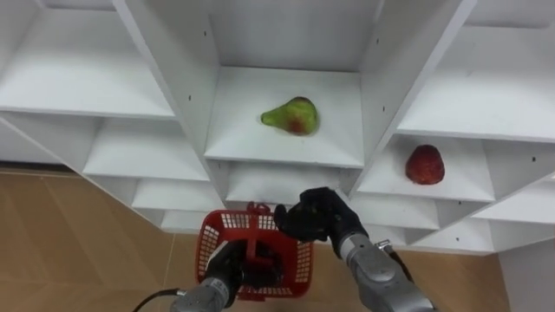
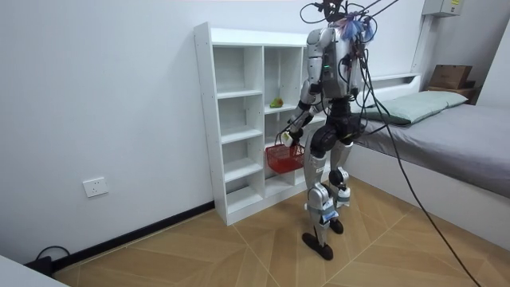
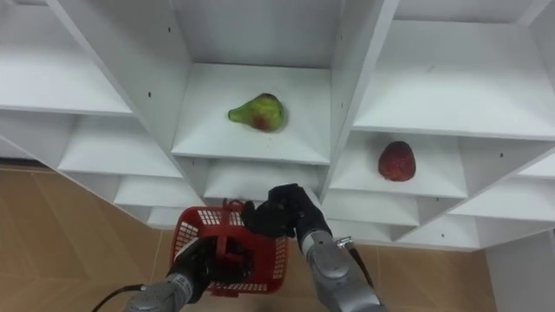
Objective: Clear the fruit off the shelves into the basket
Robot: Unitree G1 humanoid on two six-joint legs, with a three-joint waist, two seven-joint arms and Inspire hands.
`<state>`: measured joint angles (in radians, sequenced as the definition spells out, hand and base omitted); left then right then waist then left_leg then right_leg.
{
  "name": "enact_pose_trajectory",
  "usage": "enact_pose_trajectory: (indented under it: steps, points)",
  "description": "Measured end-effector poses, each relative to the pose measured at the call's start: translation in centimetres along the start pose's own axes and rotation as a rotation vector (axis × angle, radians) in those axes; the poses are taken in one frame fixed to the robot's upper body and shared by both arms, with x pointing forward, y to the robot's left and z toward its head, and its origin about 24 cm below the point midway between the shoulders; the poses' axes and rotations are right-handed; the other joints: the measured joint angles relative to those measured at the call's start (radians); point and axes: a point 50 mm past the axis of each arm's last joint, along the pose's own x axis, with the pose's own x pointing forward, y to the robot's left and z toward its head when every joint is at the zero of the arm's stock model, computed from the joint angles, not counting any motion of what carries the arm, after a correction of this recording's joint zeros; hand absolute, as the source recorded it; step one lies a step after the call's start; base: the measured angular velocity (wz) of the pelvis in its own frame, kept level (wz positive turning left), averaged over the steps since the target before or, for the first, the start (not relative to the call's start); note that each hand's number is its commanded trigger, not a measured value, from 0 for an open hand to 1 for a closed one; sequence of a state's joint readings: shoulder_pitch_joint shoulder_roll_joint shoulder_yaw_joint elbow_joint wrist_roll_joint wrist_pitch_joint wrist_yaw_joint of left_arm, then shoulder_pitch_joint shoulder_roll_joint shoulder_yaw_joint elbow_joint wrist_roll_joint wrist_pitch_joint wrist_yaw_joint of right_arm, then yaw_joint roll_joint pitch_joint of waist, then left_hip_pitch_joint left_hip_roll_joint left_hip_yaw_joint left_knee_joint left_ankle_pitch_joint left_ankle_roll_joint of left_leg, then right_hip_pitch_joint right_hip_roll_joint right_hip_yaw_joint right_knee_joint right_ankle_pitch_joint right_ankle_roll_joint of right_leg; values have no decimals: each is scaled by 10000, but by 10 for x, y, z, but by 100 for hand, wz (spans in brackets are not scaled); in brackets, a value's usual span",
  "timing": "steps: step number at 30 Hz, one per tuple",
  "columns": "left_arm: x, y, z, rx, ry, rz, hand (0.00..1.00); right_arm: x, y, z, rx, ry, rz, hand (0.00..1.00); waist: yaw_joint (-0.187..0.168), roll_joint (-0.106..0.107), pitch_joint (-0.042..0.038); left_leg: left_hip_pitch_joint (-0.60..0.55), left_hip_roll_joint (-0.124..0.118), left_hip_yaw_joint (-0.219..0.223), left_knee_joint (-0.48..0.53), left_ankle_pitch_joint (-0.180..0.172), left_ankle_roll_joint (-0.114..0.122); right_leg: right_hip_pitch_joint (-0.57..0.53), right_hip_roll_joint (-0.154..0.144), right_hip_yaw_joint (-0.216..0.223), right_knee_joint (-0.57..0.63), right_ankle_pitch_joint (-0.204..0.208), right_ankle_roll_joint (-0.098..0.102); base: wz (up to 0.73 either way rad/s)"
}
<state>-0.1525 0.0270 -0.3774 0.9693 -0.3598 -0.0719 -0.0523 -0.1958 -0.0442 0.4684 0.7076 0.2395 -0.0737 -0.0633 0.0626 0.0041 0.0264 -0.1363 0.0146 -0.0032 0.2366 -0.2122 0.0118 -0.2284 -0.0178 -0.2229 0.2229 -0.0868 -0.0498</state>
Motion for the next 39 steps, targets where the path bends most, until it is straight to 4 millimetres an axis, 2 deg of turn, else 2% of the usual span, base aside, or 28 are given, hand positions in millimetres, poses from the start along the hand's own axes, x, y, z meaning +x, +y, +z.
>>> enact_pose_trajectory:
  steps: [8, 9, 11, 12, 13, 14, 15, 16, 28, 39]
  points:
    - [0, -2, 0, -3, 2, -80, 100, 0, 2, -6, -14, 301, 547, 100, 9, -8, -3, 14, 1, 14, 17, 1, 1, -6, -10, 11, 55, 3, -4, 0]
    - [0, -2, 0, -5, 2, -84, 100, 0, 2, -6, -13, 306, 588, 90, 10, -8, -3, 13, 0, 16, 17, 1, 1, -7, -9, 17, 55, 3, -4, 0]
    - [0, -2, 0, -8, -10, -88, 100, 0, 3, -6, -5, 293, 756, 98, 36, -8, -3, 20, 1, 31, 23, 1, 1, -9, -5, 31, 59, 2, -4, 0]
    - [0, -2, 0, -9, -16, -91, 100, 0, 4, -6, -4, 288, 804, 93, 37, -8, -3, 20, 1, 32, 23, 1, 1, -10, -5, 32, 59, 2, -5, 0]
    - [0, -2, 1, -11, -27, -99, 100, 1, 4, -5, -6, 276, 894, 84, 40, -8, -3, 20, 3, 32, 23, 1, 1, -10, -4, 32, 60, 2, -5, 0]
    - [0, -2, 1, -15, -29, -104, 100, 1, 5, -5, -9, 264, 965, 61, 41, -8, -3, 24, 3, 32, 23, 1, 1, -9, -3, 32, 59, 2, -5, 0]
    - [0, -2, 1, -18, -29, -107, 100, 1, 5, -5, -8, 262, 981, 13, 43, -8, -3, 25, 4, 31, 23, 1, 1, -8, -3, 33, 60, 2, -5, 0]
    - [0, -3, 1, -26, -30, -113, 100, 1, 5, -5, -4, 263, 1011, 0, 33, -8, -3, 25, 5, 31, 22, 0, 1, -7, -3, 33, 59, 3, -5, 0]
    - [1, -6, 3, -51, -127, -192, 100, 0, 10, -11, 621, 551, 1286, 0, 24, 10, 11, 5, 7, 29, 18, 0, 1, -3, 2, 33, 17, 2, -5, 0]
    - [1, -1, 4, -1, -131, -43, 100, 1, 9, -9, 648, 483, 1320, 0, 11, 70, 48, -21, 13, 29, 6, 0, 0, -10, 10, 25, -23, 0, -3, 0]
